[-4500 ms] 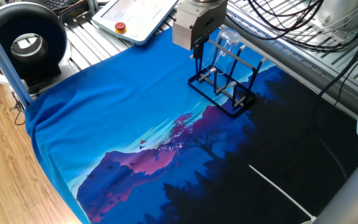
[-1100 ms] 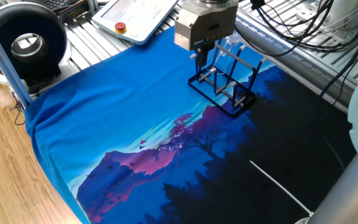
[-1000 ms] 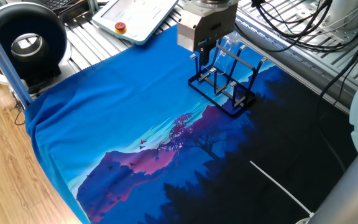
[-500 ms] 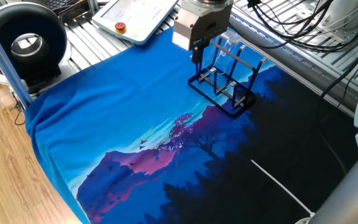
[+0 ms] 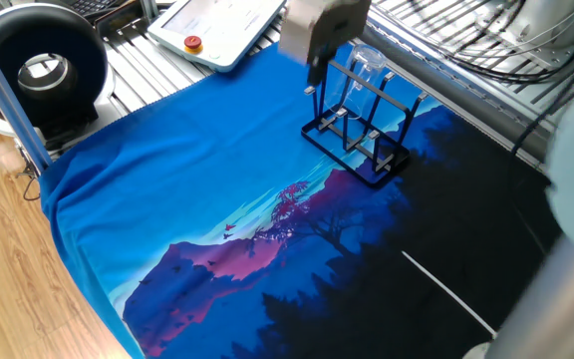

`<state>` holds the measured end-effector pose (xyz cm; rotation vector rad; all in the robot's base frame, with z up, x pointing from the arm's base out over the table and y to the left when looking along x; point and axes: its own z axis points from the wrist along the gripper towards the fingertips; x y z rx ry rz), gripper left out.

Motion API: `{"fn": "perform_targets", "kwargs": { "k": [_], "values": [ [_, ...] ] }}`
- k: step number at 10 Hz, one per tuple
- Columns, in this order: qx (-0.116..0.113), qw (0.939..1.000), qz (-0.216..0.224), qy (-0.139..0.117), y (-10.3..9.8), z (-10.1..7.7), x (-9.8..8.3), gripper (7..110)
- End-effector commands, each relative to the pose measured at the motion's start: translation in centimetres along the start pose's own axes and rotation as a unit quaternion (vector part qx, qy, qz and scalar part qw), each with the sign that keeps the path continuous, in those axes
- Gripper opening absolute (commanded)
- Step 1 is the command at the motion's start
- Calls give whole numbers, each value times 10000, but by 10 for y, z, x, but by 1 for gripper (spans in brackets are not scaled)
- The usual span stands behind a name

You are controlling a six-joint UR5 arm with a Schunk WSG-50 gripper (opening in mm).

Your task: Take the cup off the cup rack

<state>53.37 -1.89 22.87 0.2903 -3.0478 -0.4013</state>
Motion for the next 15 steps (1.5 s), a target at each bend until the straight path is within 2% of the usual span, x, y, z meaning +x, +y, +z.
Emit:
{"fn": "perform_targets", "kwargs": {
  "k": [1, 2, 3, 5, 6, 7, 9, 12, 14, 15],
  "values": [
    [-362, 9989, -296, 41, -46, -52, -15, 7],
    [-307, 9986, -437, 66, -75, -58, -21, 7],
    [-248, 9976, -646, 44, -108, -56, -28, 7],
    [-221, 9967, -781, 57, -146, -31, -26, 7],
    [26, 9968, -781, 138, -169, -18, -24, 7],
    [161, 9966, -773, 222, -185, -6, -21, 7],
    [181, 9960, -849, 205, -193, 7, -24, 7],
    [-22, 9964, -830, 166, -173, -7, -23, 7],
    [179, 9987, -438, 168, -182, -7, -24, 7],
    [225, 9997, -31, 110, -184, -7, -26, 7]
  ]
}}
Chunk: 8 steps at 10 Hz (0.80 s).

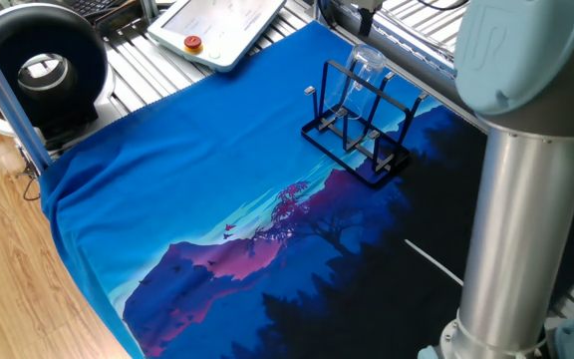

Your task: Take the cup off the cup rack

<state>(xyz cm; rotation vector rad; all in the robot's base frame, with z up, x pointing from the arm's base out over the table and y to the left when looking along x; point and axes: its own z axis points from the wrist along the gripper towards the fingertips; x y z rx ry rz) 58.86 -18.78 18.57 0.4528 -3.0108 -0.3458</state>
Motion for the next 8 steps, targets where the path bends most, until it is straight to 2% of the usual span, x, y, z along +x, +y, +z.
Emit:
{"fn": "perform_targets", "kwargs": {
  "k": [1, 2, 3, 4, 5, 6, 8],
  "values": [
    [-75, 9966, 810, -121, 3, -2, -6, 7],
    [-356, 9927, 1147, -129, 16, -3, -8, 7],
    [-528, 9861, 1573, -6, 25, -3, -4, 7],
    [-678, 9829, 1706, 131, 34, -4, 1, 7],
    [-784, 9832, 1646, 117, 39, -5, 0, 7],
    [-710, 9868, 1456, 35, 35, -5, -3, 7],
    [-817, 9904, 1113, 51, 33, -5, -2, 7]
  ]
}}
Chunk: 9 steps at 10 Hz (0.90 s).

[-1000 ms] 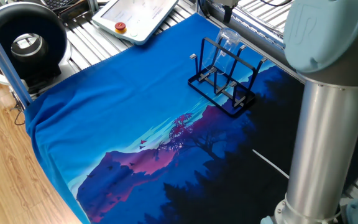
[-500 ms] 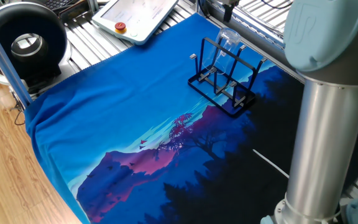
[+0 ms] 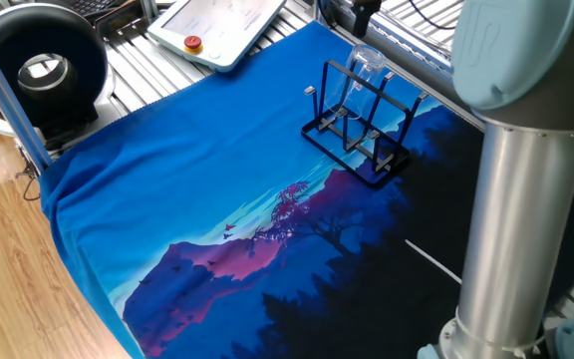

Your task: Take the cup off the cup rack

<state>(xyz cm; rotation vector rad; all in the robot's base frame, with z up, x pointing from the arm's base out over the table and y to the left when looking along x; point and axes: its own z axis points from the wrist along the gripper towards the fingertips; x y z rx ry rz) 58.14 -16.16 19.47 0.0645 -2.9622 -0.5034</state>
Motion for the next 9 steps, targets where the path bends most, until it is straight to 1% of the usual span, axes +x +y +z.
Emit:
{"fn": "perform_targets", "kwargs": {
  "k": [1, 3, 4, 5, 6, 7, 8, 9],
  "values": [
    [-71, 9997, -239, 54, -20, -2, -5, 7],
    [205, 9990, -388, 117, -64, 5, -15, 7],
    [123, 9989, -458, -17, -71, 5, -25, 7],
    [-92, 9975, -567, -408, -65, -1, -44, 7],
    [-193, 9976, -523, -408, -62, -7, -43, 7],
    [-164, 9978, -513, -390, -68, -10, -41, 7],
    [-77, 9977, -504, -438, -79, -13, -46, 22],
    [-216, 9982, -434, -339, -78, -10, -43, 22]
  ]
}}
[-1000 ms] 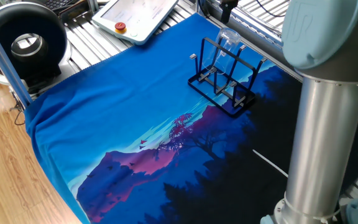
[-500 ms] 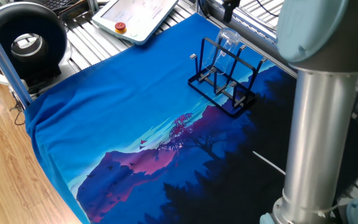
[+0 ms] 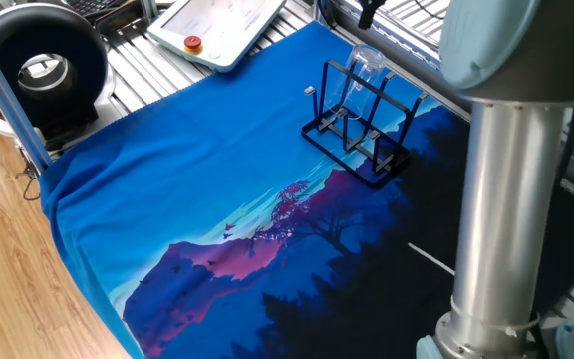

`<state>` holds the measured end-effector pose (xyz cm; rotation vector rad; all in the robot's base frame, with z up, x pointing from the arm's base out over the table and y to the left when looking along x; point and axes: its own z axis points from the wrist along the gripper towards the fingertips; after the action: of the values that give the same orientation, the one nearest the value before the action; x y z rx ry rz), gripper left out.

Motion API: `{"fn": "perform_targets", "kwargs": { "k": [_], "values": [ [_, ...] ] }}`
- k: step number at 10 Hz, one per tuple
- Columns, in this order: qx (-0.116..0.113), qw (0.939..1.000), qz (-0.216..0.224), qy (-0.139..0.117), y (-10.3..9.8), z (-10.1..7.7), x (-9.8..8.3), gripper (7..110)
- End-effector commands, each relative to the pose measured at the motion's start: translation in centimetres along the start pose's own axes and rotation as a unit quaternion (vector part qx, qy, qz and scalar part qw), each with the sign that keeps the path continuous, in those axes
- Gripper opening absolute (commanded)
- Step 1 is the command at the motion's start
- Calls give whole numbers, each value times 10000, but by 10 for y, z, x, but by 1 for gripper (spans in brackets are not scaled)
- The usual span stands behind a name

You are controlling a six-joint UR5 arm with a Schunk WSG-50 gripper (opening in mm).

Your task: Take the cup off the cup rack

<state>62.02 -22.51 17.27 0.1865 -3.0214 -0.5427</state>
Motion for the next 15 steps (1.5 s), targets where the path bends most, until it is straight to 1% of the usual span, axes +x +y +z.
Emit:
{"fn": "perform_targets", "kwargs": {
  "k": [1, 2, 3, 4, 5, 6, 8, 9, 11, 12, 13, 14, 15],
  "values": [
    [-270, 9996, 55, 99, -9, -3, 1, 22],
    [-250, 9993, 25, 270, -13, -2, 7, 66],
    [-255, 9985, 32, 478, -14, -2, 17, 66],
    [-240, 9994, -27, 232, -16, -1, 4, 66],
    [-274, 9992, 30, 283, -12, -2, 9, 66],
    [-190, 9993, 86, 300, -14, 1, 12, 88],
    [-153, 9991, 327, 205, -9, 21, 11, 88],
    [-180, 9987, 431, 196, -4, 28, 12, 88],
    [-321, 9972, 653, 192, 4, 36, 14, 88],
    [-464, 9963, 698, 196, 10, 34, 13, 88],
    [-378, 9970, 672, 99, 4, 35, 6, 88],
    [-189, 9980, 600, -41, -7, 38, 0, 88],
    [-40, 9981, 604, -119, -15, 39, -2, 88]
  ]
}}
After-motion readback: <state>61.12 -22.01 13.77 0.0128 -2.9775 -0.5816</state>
